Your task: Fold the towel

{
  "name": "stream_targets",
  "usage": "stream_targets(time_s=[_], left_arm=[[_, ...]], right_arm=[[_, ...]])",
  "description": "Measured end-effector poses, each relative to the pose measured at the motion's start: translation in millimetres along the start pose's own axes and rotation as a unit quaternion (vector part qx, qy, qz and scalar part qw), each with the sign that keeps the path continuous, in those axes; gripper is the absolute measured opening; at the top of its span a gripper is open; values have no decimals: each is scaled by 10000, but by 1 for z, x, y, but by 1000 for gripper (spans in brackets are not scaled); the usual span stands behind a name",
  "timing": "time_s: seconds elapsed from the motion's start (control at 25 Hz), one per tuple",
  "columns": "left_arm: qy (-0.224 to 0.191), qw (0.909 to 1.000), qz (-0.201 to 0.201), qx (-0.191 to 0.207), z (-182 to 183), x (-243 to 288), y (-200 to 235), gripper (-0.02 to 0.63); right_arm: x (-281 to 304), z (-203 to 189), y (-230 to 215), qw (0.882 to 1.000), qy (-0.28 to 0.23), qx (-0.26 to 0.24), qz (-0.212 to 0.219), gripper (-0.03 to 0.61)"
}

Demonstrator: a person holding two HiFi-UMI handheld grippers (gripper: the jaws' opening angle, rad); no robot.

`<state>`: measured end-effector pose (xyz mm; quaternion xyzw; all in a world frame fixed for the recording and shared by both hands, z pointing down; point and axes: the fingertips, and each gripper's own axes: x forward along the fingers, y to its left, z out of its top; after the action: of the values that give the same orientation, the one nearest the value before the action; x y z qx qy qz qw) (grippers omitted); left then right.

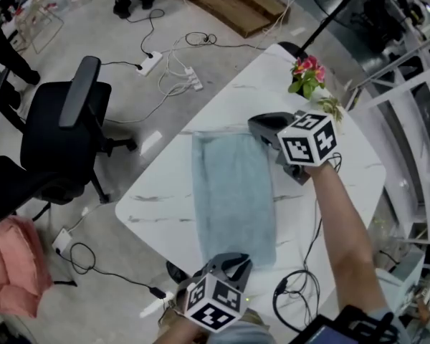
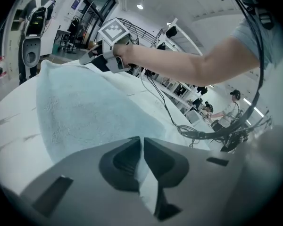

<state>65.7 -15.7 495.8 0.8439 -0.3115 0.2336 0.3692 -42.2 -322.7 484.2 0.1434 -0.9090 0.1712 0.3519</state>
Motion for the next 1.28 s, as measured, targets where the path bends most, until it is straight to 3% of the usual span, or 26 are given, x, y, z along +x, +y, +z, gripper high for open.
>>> stream_targets(time_s=[0.08,0.28,0.36,0.52,0.72,1.0,1.28], left_arm=[[48,10000,14,3,-2,0,0,29],[99,9999,28,-42,-4,-1,2,28],[118,9999,13,-67,-3,-1,2,25],[255,9997,-3,24,-6,0,4,11],[565,9973,-412,238,-15,-8,6,8],[1218,9841,-1037,773,-35,-23,4,8],[1425,9757,-1222,1132,-41,-26,2,8]], right_arm=[[-16,3,-1,10000,1,-86,12,20],[-39,-41,68,9880,577,-839,1157,18],[-40,-67,84,9827,751,-1020,1354,20],[-36,-96,79,9854,908,-1044,989,18],[-54,-116,72,9871,1164,-975,515,18],[-101,-172,93,9883,1506,-179,-177,18],[-124,-204,111,9907,1214,357,-508,18]])
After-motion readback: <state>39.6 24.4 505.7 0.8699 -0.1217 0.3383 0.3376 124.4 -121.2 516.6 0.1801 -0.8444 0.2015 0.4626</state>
